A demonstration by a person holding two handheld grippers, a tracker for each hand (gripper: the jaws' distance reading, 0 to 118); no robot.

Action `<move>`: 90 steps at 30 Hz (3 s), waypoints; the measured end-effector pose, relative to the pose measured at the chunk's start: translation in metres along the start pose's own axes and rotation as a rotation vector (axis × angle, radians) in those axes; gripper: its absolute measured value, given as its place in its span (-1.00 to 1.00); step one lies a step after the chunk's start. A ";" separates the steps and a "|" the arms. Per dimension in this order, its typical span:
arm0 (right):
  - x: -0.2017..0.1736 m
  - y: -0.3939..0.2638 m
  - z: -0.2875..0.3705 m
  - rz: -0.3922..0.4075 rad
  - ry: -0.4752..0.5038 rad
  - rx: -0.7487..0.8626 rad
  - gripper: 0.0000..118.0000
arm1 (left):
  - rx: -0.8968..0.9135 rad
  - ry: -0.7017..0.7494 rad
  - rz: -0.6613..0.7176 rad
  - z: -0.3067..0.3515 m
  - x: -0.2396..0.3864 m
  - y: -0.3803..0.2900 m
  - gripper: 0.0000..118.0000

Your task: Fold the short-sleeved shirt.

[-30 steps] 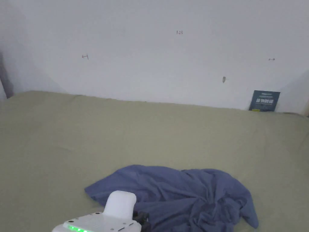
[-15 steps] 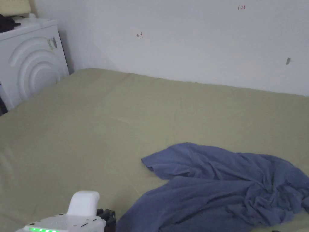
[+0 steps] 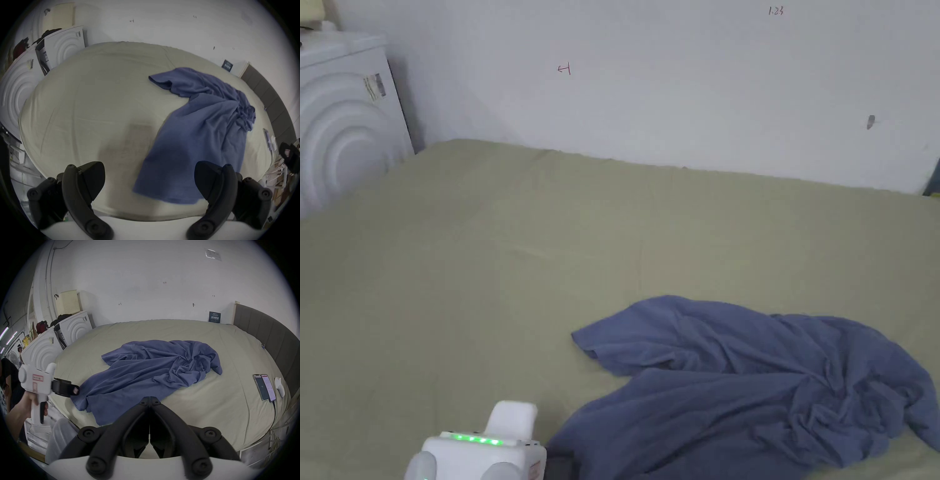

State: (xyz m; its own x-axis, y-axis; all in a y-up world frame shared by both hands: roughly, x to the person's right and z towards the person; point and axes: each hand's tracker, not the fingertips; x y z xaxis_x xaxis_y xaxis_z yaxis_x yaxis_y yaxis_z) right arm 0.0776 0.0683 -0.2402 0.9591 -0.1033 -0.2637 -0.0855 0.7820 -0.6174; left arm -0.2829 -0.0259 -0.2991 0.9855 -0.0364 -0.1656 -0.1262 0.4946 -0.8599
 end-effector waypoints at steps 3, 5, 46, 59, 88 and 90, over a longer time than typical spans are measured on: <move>0.000 -0.001 0.000 0.010 -0.001 -0.004 -0.99 | -0.110 0.012 -0.051 -0.011 0.004 -0.003 0.62; 0.004 -0.004 -0.003 0.015 -0.006 -0.009 -0.98 | -0.025 0.006 -0.070 0.004 0.006 -0.002 -0.20; 0.232 0.198 -0.376 0.125 -0.204 -0.520 0.70 | -0.102 -0.171 -0.046 -0.002 -0.002 0.015 -1.00; 0.200 0.217 -0.237 0.027 -0.156 -0.306 -0.92 | -0.099 -0.154 -0.063 0.008 0.000 0.019 -1.00; 0.244 0.303 0.144 -0.148 -0.262 0.226 -0.92 | 0.565 -0.067 0.053 0.275 -0.062 0.246 -1.00; 0.243 0.313 0.140 -0.131 -0.277 0.222 -0.92 | 0.569 -0.049 0.051 0.281 -0.058 0.261 -1.00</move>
State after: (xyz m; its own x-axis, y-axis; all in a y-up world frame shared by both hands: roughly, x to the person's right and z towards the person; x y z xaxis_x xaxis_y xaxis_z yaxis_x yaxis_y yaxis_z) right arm 0.3221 0.3736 -0.3940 0.9972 -0.0647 0.0364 0.0742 0.8904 -0.4490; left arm -0.3411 0.3494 -0.3783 0.9857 0.0334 -0.1653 -0.1061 0.8847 -0.4539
